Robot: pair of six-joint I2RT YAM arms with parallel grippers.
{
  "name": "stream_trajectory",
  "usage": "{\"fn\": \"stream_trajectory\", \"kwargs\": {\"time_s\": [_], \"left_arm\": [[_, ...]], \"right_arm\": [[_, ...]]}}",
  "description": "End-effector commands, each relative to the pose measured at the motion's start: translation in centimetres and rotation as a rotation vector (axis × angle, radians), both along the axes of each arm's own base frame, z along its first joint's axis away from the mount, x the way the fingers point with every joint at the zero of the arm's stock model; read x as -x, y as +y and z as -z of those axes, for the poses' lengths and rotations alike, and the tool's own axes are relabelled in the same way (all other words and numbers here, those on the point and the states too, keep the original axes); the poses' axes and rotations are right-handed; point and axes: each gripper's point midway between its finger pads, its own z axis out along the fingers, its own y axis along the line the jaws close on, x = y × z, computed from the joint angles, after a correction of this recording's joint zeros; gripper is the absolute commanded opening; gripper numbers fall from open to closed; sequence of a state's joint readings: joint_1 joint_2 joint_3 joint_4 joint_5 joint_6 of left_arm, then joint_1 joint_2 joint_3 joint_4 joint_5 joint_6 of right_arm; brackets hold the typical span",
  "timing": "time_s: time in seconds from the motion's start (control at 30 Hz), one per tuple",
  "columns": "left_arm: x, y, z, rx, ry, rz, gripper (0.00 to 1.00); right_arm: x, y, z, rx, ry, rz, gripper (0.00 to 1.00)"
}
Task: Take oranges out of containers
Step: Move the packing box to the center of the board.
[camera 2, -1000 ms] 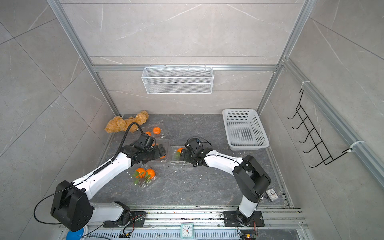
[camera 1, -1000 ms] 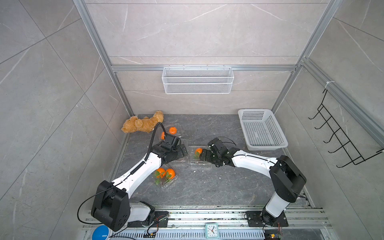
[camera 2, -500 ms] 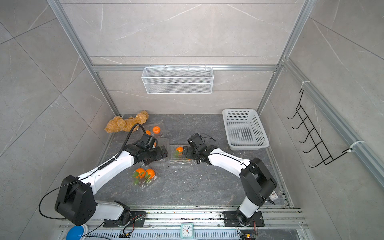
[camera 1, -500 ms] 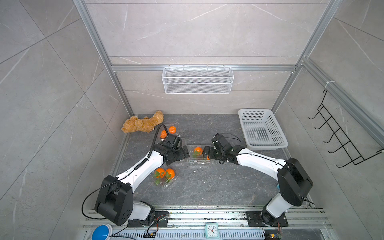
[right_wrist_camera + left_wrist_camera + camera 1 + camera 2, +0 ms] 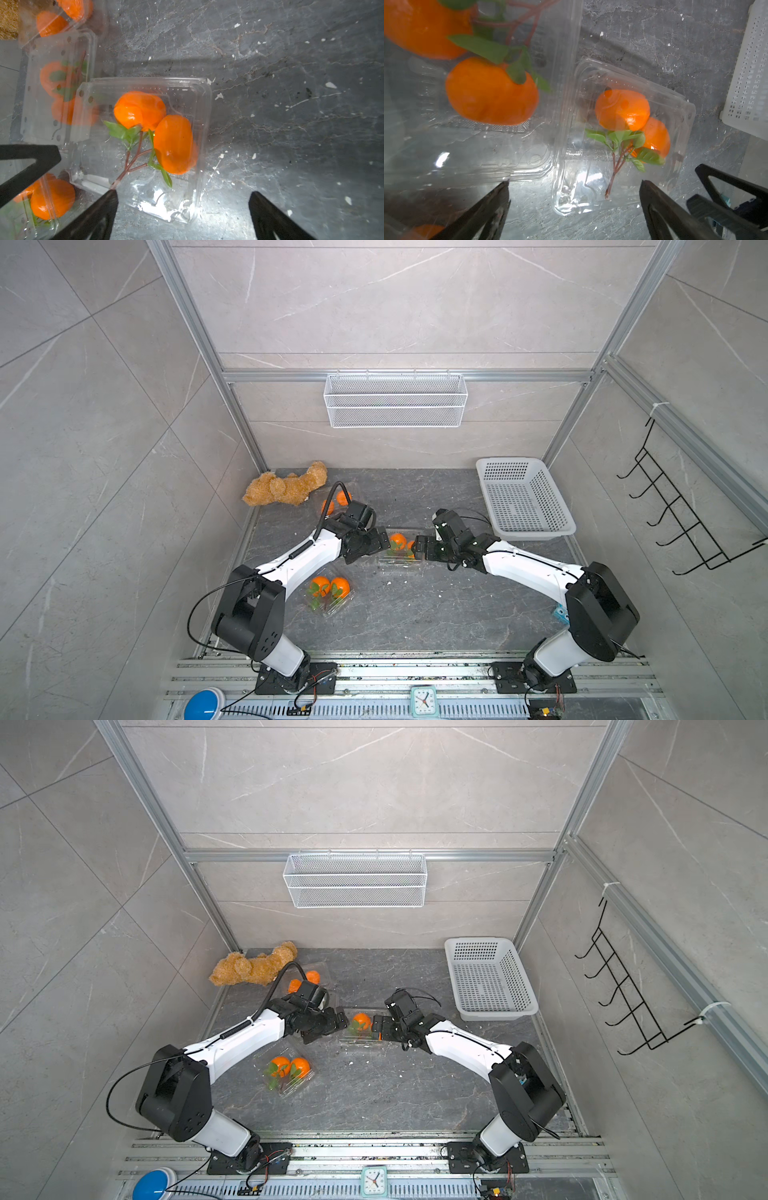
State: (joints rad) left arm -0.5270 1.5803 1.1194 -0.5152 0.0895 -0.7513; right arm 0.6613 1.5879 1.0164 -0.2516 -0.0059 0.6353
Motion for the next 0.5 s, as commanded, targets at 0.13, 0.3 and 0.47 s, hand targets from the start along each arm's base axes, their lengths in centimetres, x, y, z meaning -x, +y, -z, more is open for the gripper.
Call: {"fn": "stream_trajectory", "kwargs": {"time_s": [0.13, 0.3, 0.47], "left_arm": [[-1.1, -4.2, -0.3, 0.008, -0.014, 0.091, 1.00], [-1.3, -7.0, -0.1, 0.000, -0.020, 0.140, 1.00], [-2.5, -8.1, -0.1, -0.004, -0.032, 0.153, 1.00]], "right_arm": [[-0.3, -0.4, 0.9, -0.021, 0.011, -0.001, 1.00], [-0.3, -2.4, 0.6, -0.035, 0.009, 0.018, 1.00], [-0.5, -4.3, 0.3, -0.035, 0.011, 0.031, 1.00]]}}
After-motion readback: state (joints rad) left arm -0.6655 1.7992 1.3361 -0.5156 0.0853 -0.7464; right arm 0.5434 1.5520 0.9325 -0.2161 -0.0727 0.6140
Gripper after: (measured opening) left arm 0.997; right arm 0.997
